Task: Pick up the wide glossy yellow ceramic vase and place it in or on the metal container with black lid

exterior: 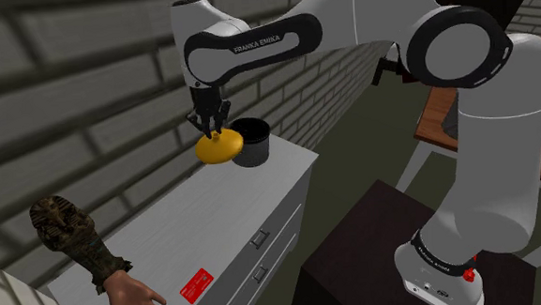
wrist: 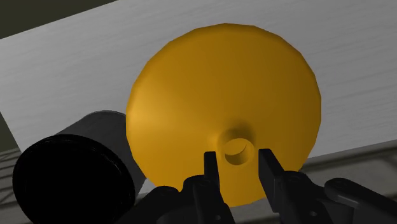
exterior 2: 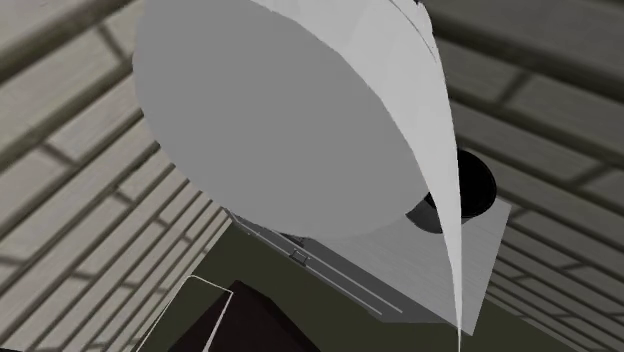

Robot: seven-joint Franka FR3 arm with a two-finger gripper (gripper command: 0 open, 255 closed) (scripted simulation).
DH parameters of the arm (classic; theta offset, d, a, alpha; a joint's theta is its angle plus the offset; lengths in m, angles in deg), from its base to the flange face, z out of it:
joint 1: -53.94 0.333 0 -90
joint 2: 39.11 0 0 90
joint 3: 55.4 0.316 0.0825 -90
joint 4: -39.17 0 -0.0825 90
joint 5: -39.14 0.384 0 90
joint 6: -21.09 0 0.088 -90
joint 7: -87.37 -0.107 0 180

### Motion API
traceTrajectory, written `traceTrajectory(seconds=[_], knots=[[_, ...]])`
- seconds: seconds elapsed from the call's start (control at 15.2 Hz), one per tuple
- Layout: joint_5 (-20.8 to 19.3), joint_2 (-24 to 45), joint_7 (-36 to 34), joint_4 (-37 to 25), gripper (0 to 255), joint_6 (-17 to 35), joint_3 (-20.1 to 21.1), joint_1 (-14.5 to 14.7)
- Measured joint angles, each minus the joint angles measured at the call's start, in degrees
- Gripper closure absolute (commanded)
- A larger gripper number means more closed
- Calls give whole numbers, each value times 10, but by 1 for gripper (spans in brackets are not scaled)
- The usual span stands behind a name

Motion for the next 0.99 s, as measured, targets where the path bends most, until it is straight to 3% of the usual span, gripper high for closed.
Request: traceTrajectory(seconds=[0.4,0.99], knots=[[2,27,67,-53,255,-22,-18,-41],[-1,120,169,-217,255,-84,-46,-92]])
